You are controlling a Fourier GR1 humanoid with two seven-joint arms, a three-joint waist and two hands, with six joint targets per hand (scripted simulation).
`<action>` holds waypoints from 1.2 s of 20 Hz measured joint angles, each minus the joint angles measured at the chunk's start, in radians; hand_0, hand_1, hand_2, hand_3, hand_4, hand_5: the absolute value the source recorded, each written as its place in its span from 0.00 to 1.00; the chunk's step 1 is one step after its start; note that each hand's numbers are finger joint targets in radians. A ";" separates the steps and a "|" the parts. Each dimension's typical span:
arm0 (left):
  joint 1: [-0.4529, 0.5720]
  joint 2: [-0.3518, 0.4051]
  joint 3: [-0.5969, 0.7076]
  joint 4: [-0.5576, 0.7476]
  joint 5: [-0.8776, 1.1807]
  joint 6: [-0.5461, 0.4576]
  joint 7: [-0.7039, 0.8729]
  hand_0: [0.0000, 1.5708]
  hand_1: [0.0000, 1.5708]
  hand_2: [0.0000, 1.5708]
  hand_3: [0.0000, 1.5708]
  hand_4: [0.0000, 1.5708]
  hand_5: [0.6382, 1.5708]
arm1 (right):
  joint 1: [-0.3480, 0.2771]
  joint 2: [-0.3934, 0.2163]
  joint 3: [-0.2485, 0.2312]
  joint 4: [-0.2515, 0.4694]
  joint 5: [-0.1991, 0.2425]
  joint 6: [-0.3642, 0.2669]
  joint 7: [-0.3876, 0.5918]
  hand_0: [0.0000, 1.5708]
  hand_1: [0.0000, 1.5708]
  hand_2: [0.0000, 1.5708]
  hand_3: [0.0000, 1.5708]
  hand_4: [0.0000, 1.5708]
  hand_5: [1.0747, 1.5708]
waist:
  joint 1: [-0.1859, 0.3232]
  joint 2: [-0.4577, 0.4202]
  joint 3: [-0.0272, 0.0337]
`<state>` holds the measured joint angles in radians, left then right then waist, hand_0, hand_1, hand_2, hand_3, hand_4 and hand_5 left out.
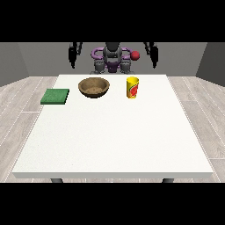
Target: Pick the cup and pour the ball into the bowl, then pick the bowl and place it on the pad
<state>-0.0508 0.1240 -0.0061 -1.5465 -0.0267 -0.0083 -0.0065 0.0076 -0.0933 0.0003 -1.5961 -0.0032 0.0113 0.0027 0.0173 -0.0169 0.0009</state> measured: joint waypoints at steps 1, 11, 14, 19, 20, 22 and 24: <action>-0.002 0.005 0.002 -0.011 0.001 -0.001 0.008 0.00 0.00 0.00 0.00 0.00 0.99 | -0.001 -0.005 -0.002 -0.011 -0.001 0.001 0.009 0.00 0.00 0.00 0.00 0.00 1.00 | 0.000 -0.032 0.0000; -0.086 0.010 0.098 -0.120 0.144 -0.003 0.157 0.00 0.00 0.00 0.00 0.00 0.98 | 0.005 -0.110 -0.132 -0.076 -0.159 0.113 0.080 0.00 0.00 0.00 0.00 0.00 1.00 | -0.034 -0.171 -0.0011; -0.062 0.020 0.139 -0.131 0.189 -0.028 0.130 0.00 0.00 0.00 0.00 0.00 0.97 | 0.022 -0.141 -0.183 -0.093 -0.221 0.167 0.076 0.00 0.00 0.00 0.00 0.00 1.00 | -0.042 -0.141 -0.0011; -0.102 0.028 0.175 -0.108 0.202 -0.037 0.060 0.00 0.00 0.00 0.00 0.00 0.97 | -0.007 -0.141 -0.214 -0.069 -0.236 0.195 0.017 0.00 0.00 0.00 0.00 0.00 1.00 | -0.049 -0.046 -0.0009; -0.114 0.038 0.189 -0.089 0.209 -0.046 0.043 0.00 0.00 0.00 0.00 0.00 0.96 | -0.020 -0.147 -0.222 -0.064 -0.243 0.202 0.015 0.00 0.00 0.00 0.00 0.00 1.00 | -0.052 -0.027 -0.0008; -0.124 0.037 0.197 -0.049 0.200 -0.052 -0.018 0.00 0.00 0.00 0.00 0.00 0.96 | -0.041 -0.142 -0.225 -0.052 -0.240 0.203 -0.007 0.00 0.00 0.00 0.00 0.00 1.00 | -0.055 0.009 -0.0010; -0.150 0.034 0.207 -0.001 0.188 -0.051 -0.087 0.00 0.00 0.00 0.00 0.00 0.95 | -0.065 -0.137 -0.217 -0.045 -0.231 0.207 -0.032 0.00 0.00 0.00 0.00 0.00 1.00 | -0.069 0.060 -0.0012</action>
<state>-0.2013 0.1581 0.2008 -1.5471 0.1613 -0.0597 -0.0938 -0.0570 -0.2298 -0.2169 -1.6408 -0.2347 0.2187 -0.0296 -0.0515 0.0433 -0.0003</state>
